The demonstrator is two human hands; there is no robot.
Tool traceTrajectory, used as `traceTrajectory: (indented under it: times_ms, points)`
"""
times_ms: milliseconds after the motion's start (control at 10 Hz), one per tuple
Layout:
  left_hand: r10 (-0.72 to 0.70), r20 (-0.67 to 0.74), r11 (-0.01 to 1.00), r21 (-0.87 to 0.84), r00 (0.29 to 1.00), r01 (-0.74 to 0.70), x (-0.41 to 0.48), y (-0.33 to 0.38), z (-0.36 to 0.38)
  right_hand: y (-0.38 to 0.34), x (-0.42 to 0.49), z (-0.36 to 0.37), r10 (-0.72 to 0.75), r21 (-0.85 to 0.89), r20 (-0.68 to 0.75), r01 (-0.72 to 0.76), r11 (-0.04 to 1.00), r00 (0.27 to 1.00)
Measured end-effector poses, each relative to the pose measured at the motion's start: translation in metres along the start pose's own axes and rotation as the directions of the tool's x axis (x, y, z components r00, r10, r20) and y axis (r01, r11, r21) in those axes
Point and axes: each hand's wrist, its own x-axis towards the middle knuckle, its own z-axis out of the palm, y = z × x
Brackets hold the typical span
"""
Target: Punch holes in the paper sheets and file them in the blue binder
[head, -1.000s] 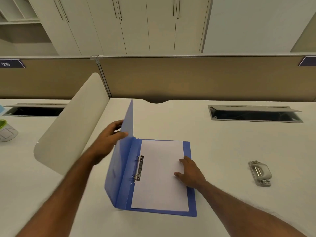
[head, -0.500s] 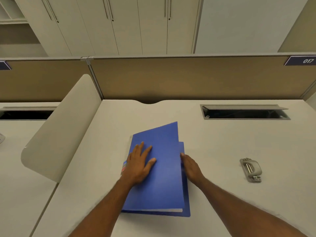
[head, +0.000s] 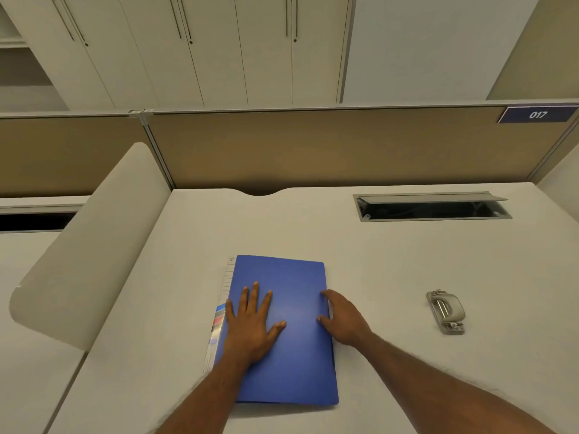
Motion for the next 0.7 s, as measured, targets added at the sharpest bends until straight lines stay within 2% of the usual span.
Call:
traceTrajectory:
  times_ms: [100,200,300,500,700]
  points:
    - [-0.008,0.003,0.997,0.078,1.000,0.008,0.008,-0.004,0.012,0.002,-0.001,0.001,0.019,-0.128,0.030,-0.015,0.992,0.999]
    - [-0.001,0.017,0.998,0.070,1.000,0.000,0.007,-0.003,0.004,0.000,-0.003,-0.002,-0.007,-0.161,0.021,0.010,0.987,1.000]
    - [0.047,-0.045,0.996,0.074,0.998,-0.044,0.008,-0.001,0.002,-0.001,-0.003,-0.005,-0.015,-0.177,0.033,0.021,0.984,0.999]
    - [0.045,-0.057,0.996,0.078,0.997,-0.041,0.008,0.004,-0.017,-0.005,-0.002,-0.016,-0.028,-0.147,0.007,0.028,0.989,1.000]
    - [0.084,-0.067,0.995,0.053,0.994,-0.080,0.018,0.009,-0.053,-0.014,0.010,-0.052,-0.113,-0.039,-0.164,0.108,0.993,0.980]
